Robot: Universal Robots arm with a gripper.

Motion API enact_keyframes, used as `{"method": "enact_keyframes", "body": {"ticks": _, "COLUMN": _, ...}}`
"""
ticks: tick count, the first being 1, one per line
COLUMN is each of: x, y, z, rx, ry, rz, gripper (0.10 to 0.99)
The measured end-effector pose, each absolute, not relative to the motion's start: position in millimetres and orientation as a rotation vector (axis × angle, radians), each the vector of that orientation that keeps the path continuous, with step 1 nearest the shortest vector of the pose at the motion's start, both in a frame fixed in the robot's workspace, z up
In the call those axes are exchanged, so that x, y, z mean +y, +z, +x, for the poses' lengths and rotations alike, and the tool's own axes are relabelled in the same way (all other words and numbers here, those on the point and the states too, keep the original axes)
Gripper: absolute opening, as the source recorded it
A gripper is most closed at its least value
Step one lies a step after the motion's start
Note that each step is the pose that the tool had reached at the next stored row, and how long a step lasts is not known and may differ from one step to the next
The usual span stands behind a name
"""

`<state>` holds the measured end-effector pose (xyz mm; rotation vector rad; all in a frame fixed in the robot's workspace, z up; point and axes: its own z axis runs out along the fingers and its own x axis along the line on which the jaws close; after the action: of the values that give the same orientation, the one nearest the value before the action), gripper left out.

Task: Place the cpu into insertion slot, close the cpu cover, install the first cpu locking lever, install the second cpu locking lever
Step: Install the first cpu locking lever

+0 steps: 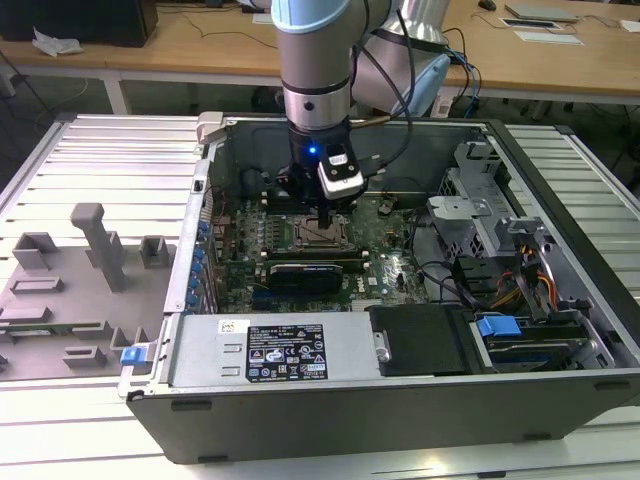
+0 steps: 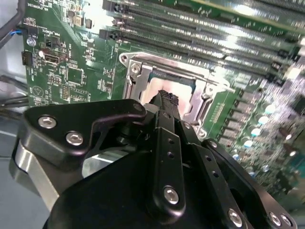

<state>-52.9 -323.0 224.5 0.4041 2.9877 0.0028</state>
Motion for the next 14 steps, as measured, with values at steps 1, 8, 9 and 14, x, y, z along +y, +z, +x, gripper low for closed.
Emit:
{"method": "enact_keyframes", "body": {"ticks": 1, "x": -323, "y": 224, "z": -53, "rx": 2.990, "ry": -0.008, "rz": 0.387, "gripper": 0.106}}
{"method": "enact_keyframes", "body": {"ticks": 8, "x": -323, "y": 225, "z": -53, "rx": 3.000, "ry": -0.034, "rz": 0.325, "gripper": 0.106}}
{"method": "enact_keyframes", "body": {"ticks": 9, "x": -323, "y": 227, "z": -53, "rx": 2.999, "ry": -0.034, "rz": 0.326, "gripper": 0.106}}
{"method": "enact_keyframes", "body": {"ticks": 14, "x": -323, "y": 239, "z": -53, "rx": 2.999, "ry": -0.034, "rz": 0.325, "gripper": 0.106}}
